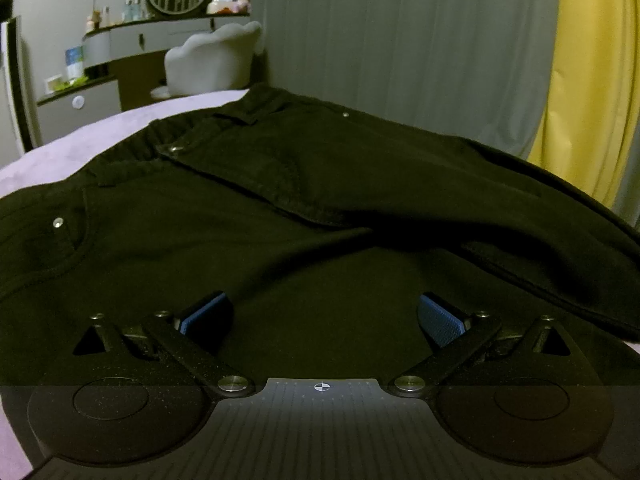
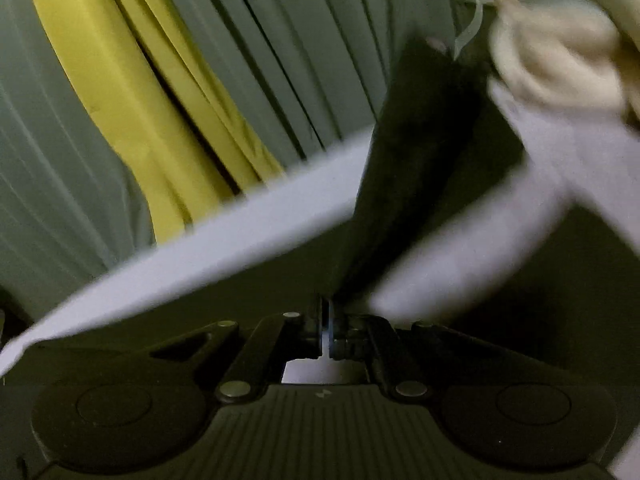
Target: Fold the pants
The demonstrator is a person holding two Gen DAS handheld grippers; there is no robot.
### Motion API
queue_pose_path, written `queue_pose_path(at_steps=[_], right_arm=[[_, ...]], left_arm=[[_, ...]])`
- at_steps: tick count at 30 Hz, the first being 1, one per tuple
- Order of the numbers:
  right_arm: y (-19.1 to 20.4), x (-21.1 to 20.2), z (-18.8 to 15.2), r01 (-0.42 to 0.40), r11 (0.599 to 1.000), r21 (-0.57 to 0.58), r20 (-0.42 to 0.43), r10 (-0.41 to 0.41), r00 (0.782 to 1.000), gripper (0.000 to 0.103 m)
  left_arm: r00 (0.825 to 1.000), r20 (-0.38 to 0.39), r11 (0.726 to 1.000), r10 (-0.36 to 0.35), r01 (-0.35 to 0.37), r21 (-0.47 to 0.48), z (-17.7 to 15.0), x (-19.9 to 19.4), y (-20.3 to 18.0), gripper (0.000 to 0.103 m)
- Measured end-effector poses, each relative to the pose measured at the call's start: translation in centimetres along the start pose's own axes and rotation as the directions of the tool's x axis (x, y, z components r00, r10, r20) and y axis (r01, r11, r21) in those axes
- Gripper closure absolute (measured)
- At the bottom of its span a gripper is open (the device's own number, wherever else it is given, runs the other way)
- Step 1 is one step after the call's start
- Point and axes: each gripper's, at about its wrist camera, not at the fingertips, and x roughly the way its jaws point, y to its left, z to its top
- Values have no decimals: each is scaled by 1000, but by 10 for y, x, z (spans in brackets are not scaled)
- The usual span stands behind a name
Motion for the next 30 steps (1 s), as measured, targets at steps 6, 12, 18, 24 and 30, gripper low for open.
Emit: queue_pose_path(at_steps=[6,12,18,24,30], right_arm=[[-20,0,-4,-57,994,92,37,54,998,97],[-59,8,-7,-245,891,382,87,229,970,87],[-68,25,-3,-285,847,448,116,261,958,87],[-62,34,-10,-291,887,359,147,254,956,94],[-54,44,-13,-295,907,302,184,248,951,97]], left_arm=[[998,-55,999,-36,38,39,14,-8,-1,0],[974,54,975,-221,222,-17,102,-37,-24,0],[911,-95,914,-400,390,-109,173,24,-85,0],[884,-272,924,-380,350,-153,179,117,-139,22],[862,-357,925,-360,281,-255,174,177,-151,38]])
